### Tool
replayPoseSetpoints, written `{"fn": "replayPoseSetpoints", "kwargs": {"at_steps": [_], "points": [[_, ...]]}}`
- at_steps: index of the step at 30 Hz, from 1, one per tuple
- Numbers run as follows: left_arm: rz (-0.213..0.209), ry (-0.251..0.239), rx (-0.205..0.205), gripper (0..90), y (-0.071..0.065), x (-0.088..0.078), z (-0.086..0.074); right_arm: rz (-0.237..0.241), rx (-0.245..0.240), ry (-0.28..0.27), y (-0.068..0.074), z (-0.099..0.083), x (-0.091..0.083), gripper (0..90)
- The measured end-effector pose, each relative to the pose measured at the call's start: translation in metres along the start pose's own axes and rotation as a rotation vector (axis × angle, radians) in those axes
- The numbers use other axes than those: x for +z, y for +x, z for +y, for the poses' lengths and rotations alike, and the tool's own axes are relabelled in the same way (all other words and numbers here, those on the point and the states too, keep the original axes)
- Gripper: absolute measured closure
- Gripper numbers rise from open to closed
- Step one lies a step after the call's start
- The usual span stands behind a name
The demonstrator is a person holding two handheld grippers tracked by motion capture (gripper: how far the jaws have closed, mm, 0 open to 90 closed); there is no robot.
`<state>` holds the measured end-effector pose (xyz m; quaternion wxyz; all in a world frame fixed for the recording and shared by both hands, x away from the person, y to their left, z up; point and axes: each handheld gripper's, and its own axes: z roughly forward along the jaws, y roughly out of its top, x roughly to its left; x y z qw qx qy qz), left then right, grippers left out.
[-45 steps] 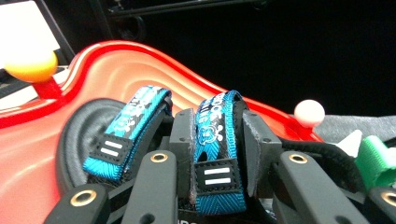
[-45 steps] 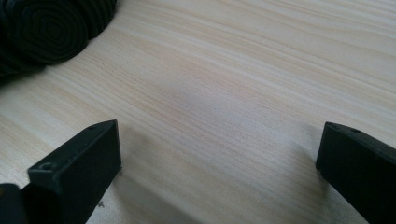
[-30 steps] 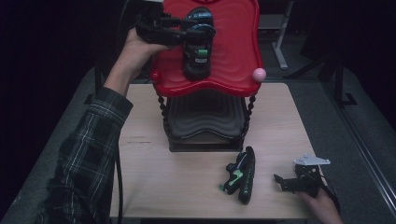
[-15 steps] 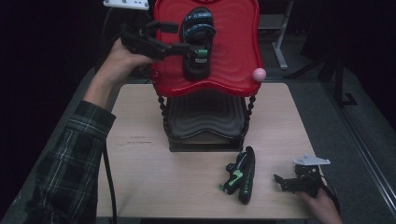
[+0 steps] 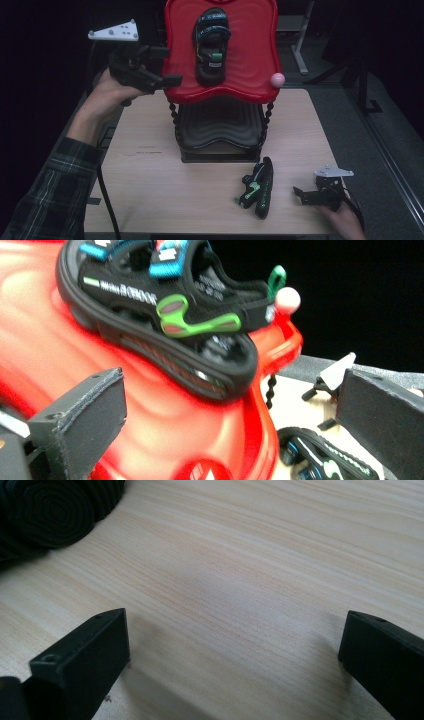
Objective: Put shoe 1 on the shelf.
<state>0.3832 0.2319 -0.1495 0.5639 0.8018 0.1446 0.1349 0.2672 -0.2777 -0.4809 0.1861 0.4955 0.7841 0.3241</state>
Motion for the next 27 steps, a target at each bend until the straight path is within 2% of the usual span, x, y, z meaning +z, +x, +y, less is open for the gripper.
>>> {"fn": "replayPoseSetpoints", "kwargs": {"at_steps": [8, 9, 10, 12, 18, 23, 24, 25, 27], "points": [[0.023, 0.008, -0.010, 0.0, -0.017, -0.025, -0.029, -0.006, 0.004, -0.002, -0.004, 0.000, 0.000, 0.0], [0.023, 0.008, -0.010, 0.0, -0.017, -0.025, -0.029, -0.006, 0.004, -0.002, -0.004, 0.000, 0.000, 0.0], [0.036, 0.010, -0.012, 0.0, -0.021, -0.032, -0.041, -0.008, 0.005, -0.002, -0.004, 0.000, 0.000, 0.0], [0.045, 0.019, -0.018, 0.0, -0.025, -0.037, -0.053, -0.010, 0.005, -0.002, -0.004, 0.000, 0.000, 0.0], [0.077, 0.053, -0.035, 0.0, -0.038, -0.046, -0.098, -0.024, 0.021, -0.002, -0.006, 0.002, 0.002, 0.0], [0.091, 0.089, -0.063, 0.0, -0.050, -0.043, -0.139, -0.017, 0.012, -0.002, -0.007, 0.002, 0.002, 0.0], [0.091, 0.089, -0.063, 0.0, -0.050, -0.043, -0.139, -0.016, 0.011, -0.002, -0.007, 0.002, 0.002, 0.0], [0.101, 0.105, -0.067, 0.0, -0.055, -0.041, -0.154, -0.015, 0.010, -0.002, -0.007, 0.002, 0.002, 0.0], [0.114, 0.110, -0.080, 0.0, -0.059, -0.038, -0.167, -0.013, 0.008, -0.001, -0.007, 0.002, 0.002, 0.0]]}}
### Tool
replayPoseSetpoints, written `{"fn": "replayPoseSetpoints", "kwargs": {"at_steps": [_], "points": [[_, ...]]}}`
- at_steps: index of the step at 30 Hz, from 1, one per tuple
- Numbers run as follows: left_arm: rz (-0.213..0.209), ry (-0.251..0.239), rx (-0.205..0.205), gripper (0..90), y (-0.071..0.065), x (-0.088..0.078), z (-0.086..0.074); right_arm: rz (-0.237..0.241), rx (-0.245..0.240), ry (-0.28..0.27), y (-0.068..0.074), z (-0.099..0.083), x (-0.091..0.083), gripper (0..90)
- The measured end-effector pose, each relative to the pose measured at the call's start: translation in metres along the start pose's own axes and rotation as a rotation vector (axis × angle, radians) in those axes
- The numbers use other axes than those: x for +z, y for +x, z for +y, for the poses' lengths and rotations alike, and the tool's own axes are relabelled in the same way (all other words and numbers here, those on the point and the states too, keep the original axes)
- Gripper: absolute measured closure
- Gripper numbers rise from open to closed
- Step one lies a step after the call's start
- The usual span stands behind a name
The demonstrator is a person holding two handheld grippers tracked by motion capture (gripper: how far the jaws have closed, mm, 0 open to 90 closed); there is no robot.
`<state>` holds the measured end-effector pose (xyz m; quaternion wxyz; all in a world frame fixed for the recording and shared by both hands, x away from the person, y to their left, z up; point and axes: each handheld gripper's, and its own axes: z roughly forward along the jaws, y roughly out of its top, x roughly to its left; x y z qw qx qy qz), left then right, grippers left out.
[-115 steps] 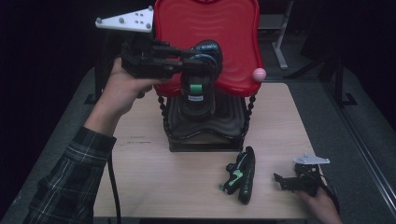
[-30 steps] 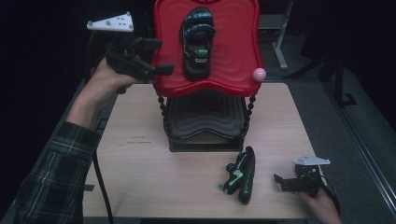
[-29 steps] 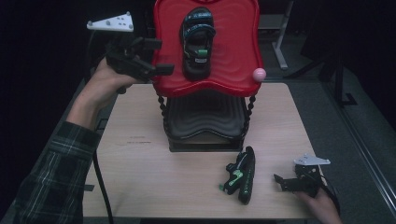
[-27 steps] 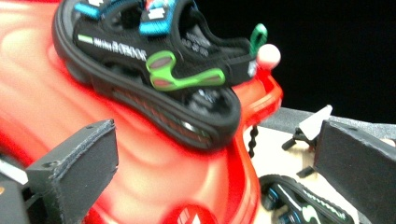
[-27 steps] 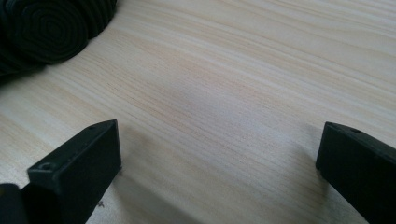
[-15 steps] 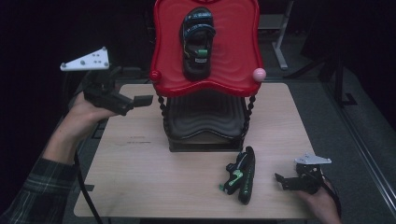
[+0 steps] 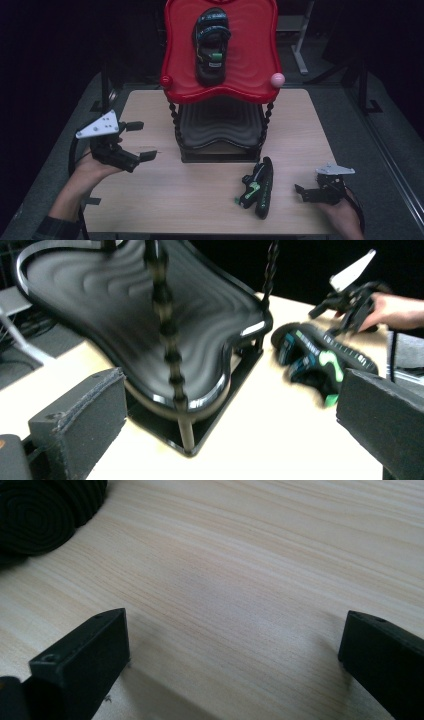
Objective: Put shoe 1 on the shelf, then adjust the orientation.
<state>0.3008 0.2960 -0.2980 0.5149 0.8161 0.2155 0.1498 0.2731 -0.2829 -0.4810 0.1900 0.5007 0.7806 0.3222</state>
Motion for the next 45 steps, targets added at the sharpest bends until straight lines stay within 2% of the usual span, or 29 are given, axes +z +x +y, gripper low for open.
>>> {"fn": "replayPoseSetpoints", "kwargs": {"at_steps": [5, 9, 10, 11, 13, 15, 16, 17, 19, 22, 23, 24, 27, 30, 33, 36, 41, 45], "points": [[0.005, 0.037, -0.035, 0.0, -0.006, 0.013, -0.035, 0.015, -0.016, 0.014, 0.001, 0.000, -0.002, 0.0], [0.014, 0.056, -0.053, 0.0, -0.008, 0.019, -0.050, 0.028, -0.012, 0.027, 0.002, 0.001, -0.003, 0.0], [0.028, 0.072, -0.055, 0.0, -0.008, 0.022, -0.058, 0.041, -0.021, 0.026, 0.003, 0.004, -0.006, 0.0], [0.028, 0.072, -0.055, 0.0, -0.008, 0.022, -0.058, 0.046, -0.024, 0.021, 0.004, 0.005, -0.007, 0.0], [0.039, 0.102, -0.071, 0.0, -0.011, 0.028, -0.075, 0.064, -0.029, 0.005, 0.006, 0.009, -0.011, 0.0], [0.040, 0.113, -0.071, 0.0, -0.012, 0.030, -0.079, 0.077, -0.033, -0.001, 0.008, 0.011, -0.014, 0.0], [0.046, 0.129, -0.070, 0.0, -0.013, 0.033, -0.087, 0.083, -0.038, -0.001, 0.009, 0.012, -0.015, 0.0], [0.054, 0.147, -0.077, 0.0, -0.014, 0.036, -0.096, 0.112, -0.055, -0.007, 0.013, 0.015, -0.021, 5.2], [0.051, 0.182, -0.075, 0.0, -0.014, 0.040, -0.104, 0.127, -0.064, -0.018, 0.016, 0.017, -0.024, 7.3], [0.060, 0.218, -0.082, 0.0, -0.013, 0.047, -0.113, 0.185, -0.075, -0.056, 0.021, 0.023, -0.035, 22.9], [0.054, 0.224, -0.103, 0.0, -0.012, 0.050, -0.118, 0.204, -0.078, -0.063, 0.023, 0.025, -0.038, 29.2], [0.050, 0.232, -0.112, 0.0, -0.011, 0.052, -0.121, 0.229, -0.080, -0.080, 0.026, 0.028, -0.043, 43.9], [0.059, 0.285, -0.129, 0.0, -0.008, 0.060, -0.133, 0.277, -0.102, -0.134, 0.033, 0.034, -0.052, 70.6], [0.074, 0.321, -0.139, 0.0, -0.003, 0.063, -0.143, 0.334, -0.127, -0.176, 0.045, 0.042, -0.057, 89.2], [0.088, 0.352, -0.140, 0.0, 0.001, 0.064, -0.151, 0.401, -0.146, -0.202, 0.056, 0.051, -0.057, 89.7], [0.096, 0.405, -0.131, 0.0, 0.004, 0.065, -0.159, 0.415, -0.173, -0.191, 0.068, 0.058, -0.051, 89.7], [0.103, 0.360, -0.101, 0.0, 0.005, 0.065, -0.164, 0.423, -0.191, -0.173, 0.076, 0.067, -0.040, 89.7], [0.101, 0.361, -0.101, 0.0, 0.005, 0.065, -0.164, 0.419, -0.195, -0.176, 0.078, 0.073, -0.034, 89.7]]}}
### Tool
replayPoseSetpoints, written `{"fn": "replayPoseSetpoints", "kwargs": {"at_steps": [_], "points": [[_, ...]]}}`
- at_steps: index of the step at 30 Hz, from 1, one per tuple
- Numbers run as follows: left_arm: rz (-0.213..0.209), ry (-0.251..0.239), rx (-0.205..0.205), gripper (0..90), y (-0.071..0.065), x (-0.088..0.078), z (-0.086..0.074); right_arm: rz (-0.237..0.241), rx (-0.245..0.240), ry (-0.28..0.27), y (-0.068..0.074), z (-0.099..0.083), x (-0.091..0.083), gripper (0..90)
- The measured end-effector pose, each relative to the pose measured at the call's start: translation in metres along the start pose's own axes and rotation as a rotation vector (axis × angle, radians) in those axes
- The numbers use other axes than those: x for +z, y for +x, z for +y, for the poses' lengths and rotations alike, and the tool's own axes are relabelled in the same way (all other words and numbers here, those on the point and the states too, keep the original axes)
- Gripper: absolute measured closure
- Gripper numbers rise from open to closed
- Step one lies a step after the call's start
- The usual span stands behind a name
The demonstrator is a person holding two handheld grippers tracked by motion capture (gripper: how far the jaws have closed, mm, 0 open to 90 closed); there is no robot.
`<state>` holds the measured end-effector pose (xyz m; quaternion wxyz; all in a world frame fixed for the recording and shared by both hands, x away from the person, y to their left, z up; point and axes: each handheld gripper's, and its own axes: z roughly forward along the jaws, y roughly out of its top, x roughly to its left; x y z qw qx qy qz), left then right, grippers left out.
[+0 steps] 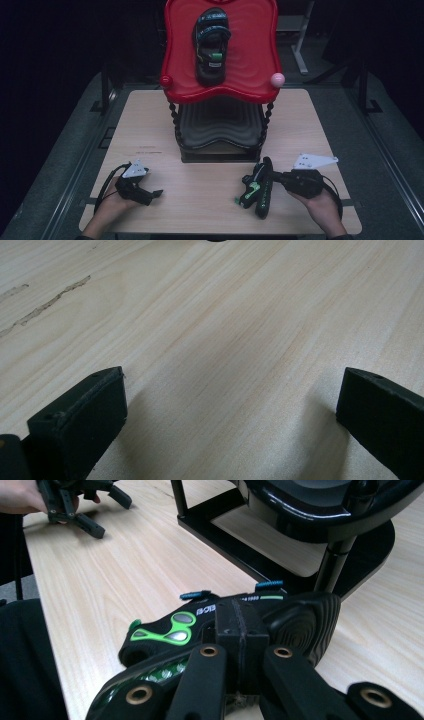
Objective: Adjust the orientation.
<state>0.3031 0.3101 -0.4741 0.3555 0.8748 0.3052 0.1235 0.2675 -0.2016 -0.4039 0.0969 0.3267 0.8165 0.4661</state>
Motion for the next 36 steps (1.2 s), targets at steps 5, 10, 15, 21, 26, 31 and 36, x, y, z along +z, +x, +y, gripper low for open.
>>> {"fn": "replayPoseSetpoints", "kwargs": {"at_steps": [5, 10, 15, 21, 26, 31, 36], "points": [[-0.001, 0.000, 0.001, 0.0, 0.000, 0.000, 0.000, -0.002, 0.005, 0.018, -0.003, 0.001, 0.003, 89.8], [-0.001, 0.000, 0.001, 0.0, 0.000, 0.000, 0.000, -0.007, 0.015, 0.016, -0.006, -0.004, -0.006, 89.8], [-0.001, -0.002, 0.001, 0.0, 0.000, 0.000, 0.000, -0.023, 0.020, 0.015, -0.009, -0.011, -0.016, 89.8], [-0.002, -0.002, 0.001, 0.0, 0.000, 0.000, 0.000, -0.037, 0.042, 0.024, -0.015, -0.023, -0.029, 89.8], [-0.002, -0.002, 0.001, 0.0, 0.000, 0.000, 0.000, -0.051, 0.046, 0.036, -0.020, -0.032, -0.036, 89.9], [-0.002, -0.002, 0.001, 0.0, 0.000, 0.000, 0.000, -0.057, 0.066, 0.050, -0.024, -0.040, -0.040, 89.8], [-0.003, -0.002, 0.003, 0.0, 0.000, 0.000, 0.000, -0.057, 0.078, 0.064, -0.028, -0.048, -0.043, 89.8]]}}
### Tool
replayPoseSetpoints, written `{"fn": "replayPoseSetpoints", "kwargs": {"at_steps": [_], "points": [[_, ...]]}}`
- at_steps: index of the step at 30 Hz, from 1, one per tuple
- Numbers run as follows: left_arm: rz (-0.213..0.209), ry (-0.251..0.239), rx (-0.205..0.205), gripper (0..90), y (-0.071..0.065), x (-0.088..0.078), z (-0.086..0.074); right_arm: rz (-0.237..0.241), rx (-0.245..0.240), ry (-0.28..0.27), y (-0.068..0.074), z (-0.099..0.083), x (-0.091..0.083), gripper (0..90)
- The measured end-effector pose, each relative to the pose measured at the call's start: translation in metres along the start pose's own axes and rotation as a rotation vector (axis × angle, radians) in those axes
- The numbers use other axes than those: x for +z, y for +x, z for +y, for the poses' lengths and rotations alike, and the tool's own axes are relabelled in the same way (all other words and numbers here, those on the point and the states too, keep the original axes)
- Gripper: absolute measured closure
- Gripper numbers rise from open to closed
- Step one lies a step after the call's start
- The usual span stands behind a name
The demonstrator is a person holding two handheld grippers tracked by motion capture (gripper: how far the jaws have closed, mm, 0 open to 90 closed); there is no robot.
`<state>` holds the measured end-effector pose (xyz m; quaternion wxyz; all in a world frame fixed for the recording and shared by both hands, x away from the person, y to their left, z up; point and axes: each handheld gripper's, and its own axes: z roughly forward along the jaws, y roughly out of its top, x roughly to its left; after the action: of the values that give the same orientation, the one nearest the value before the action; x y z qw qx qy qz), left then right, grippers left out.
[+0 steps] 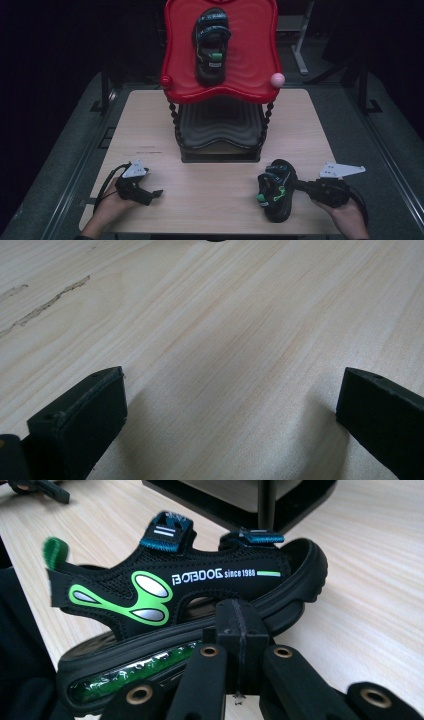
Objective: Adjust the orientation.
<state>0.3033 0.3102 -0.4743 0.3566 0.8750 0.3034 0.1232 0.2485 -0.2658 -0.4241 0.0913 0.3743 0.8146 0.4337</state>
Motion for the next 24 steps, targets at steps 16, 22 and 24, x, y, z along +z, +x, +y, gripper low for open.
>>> {"fn": "replayPoseSetpoints", "kwargs": {"at_steps": [16, 22, 24], "points": [[-0.003, 0.001, 0.003, 0.0, 0.000, 0.000, 0.000, 0.004, 0.053, 0.091, -0.020, -0.025, 0.012, 89.9], [-0.003, 0.000, 0.003, 0.0, 0.000, 0.000, 0.000, 0.003, 0.059, 0.086, -0.024, -0.027, 0.014, 89.8], [-0.003, 0.001, 0.003, 0.0, 0.000, 0.000, 0.000, 0.000, 0.057, 0.081, -0.024, -0.026, 0.015, 89.8]]}}
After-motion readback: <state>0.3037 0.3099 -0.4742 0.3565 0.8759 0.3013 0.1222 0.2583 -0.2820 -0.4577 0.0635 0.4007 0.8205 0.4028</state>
